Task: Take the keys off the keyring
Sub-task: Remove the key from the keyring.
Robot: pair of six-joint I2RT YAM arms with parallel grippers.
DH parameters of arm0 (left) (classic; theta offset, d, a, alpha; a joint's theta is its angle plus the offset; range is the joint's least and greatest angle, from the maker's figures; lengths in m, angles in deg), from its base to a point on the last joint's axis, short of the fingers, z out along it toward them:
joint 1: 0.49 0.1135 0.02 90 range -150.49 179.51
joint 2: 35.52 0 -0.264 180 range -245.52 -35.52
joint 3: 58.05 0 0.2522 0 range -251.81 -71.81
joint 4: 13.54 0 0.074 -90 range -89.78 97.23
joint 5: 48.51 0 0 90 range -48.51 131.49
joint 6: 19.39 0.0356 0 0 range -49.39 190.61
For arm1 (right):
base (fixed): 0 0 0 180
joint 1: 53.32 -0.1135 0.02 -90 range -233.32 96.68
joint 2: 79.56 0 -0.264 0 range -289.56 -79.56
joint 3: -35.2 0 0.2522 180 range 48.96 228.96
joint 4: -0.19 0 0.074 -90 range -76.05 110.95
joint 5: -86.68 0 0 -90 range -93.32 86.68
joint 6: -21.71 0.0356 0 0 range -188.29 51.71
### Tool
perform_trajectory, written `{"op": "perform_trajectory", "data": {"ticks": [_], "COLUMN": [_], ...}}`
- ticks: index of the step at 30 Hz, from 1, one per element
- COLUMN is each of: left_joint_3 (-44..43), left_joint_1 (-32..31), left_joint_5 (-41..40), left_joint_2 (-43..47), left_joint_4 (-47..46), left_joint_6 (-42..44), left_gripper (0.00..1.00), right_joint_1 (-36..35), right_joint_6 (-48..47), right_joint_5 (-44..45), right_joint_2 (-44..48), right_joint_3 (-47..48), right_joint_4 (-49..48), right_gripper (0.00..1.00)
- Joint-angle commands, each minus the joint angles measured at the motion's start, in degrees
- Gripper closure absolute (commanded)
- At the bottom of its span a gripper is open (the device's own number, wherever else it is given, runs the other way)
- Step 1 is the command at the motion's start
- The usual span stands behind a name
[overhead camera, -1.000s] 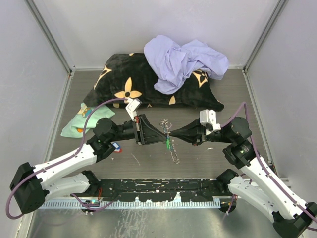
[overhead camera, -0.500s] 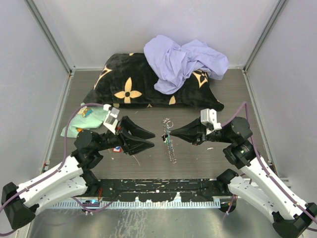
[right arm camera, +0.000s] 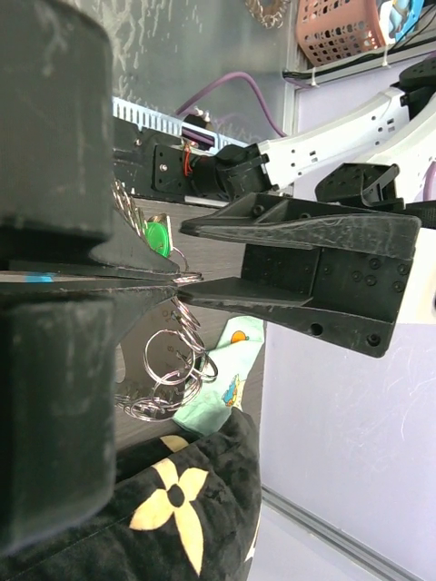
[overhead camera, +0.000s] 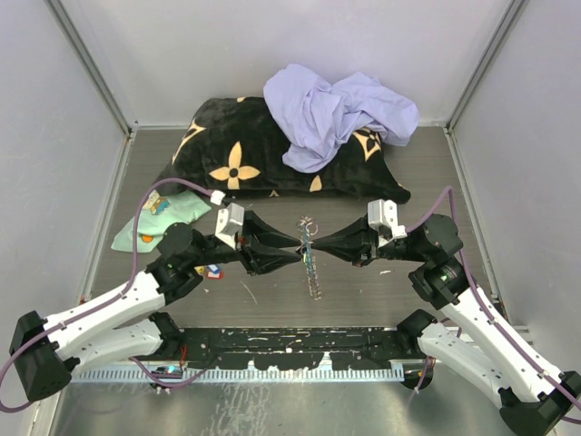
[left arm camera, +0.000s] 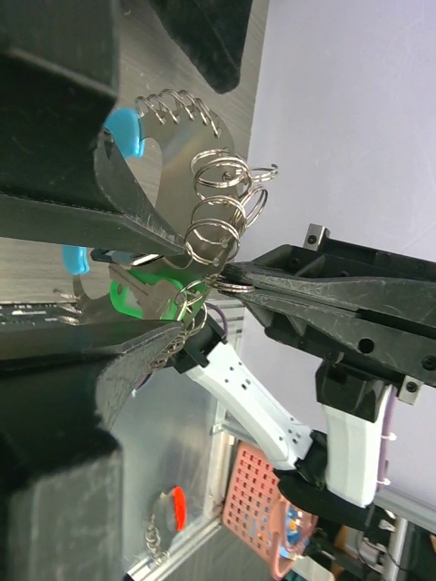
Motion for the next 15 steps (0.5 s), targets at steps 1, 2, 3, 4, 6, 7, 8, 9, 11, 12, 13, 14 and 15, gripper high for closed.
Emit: {"op": "perform_trajectory", "data": {"ticks": [1,2,3,4,6,7,8,9,11,12,13,14,15], "left_joint_3": [-3.6,-3.7,-3.7,-3.8,-3.8,-3.8,-3.8,-3.8,-3.8,-3.8,-3.5,-3.2,-2.9], "left_joint_1": [-0.9,-0.9,-1.0,-1.0,-1.0,-1.0,-1.1,-1.1,-1.1,-1.1,-1.1,-1.1,-1.1], "left_joint_5": [0.8,0.7,0.5,0.5,0.4,0.3,0.3,0.1,0.0,0.0,-0.2,-0.3,-0.5], "left_joint_2": [-1.3,-1.5,-1.7,-1.8,-1.8,-1.8,-1.8,-1.8,-1.8,-1.6,-1.2,-0.8,-0.3], "left_joint_4": [-4.3,-4.5,-4.6,-4.7,-5.0,-5.1,-5.2,-5.3,-5.4,-5.7,-6.0,-6.3,-6.5], "left_joint_6": [5.8,6.1,6.2,6.3,6.4,6.4,6.4,6.4,6.3,6.3,6.2,6.2,6.2], "left_gripper": [0.64,0.65,0.66,0.66,0.67,0.68,0.69,0.7,0.71,0.71,0.71,0.71,0.71], "right_joint_1": [0.3,0.3,0.3,0.3,0.3,0.3,0.3,0.3,0.3,0.3,0.4,0.3,0.3], "right_joint_6": [0.1,0.1,-0.1,-0.1,-0.2,-0.2,-0.2,-0.3,-0.3,-0.4,-0.4,-0.4,-0.4], "right_joint_5": [-0.7,-0.7,-0.8,-0.8,-0.9,-1.0,-1.0,-1.0,-1.1,-1.1,-1.1,-1.2,-1.2], "right_joint_2": [0.2,0.2,0.1,0.1,0.1,0.0,0.0,0.0,-0.1,-0.1,-0.1,-0.2,-0.2], "right_joint_3": [2.6,2.6,2.6,2.6,2.6,2.6,2.5,2.5,2.6,2.6,2.7,2.7,2.8], "right_joint_4": [-4.1,-4.0,-3.9,-3.8,-3.9,-3.9,-3.8,-3.9,-3.8,-3.8,-3.8,-3.8,-3.8], "right_gripper": [0.99,0.99,0.99,0.99,0.99,0.99,0.99,0.99,0.99,0.99,0.99,0.99,0.99]}}
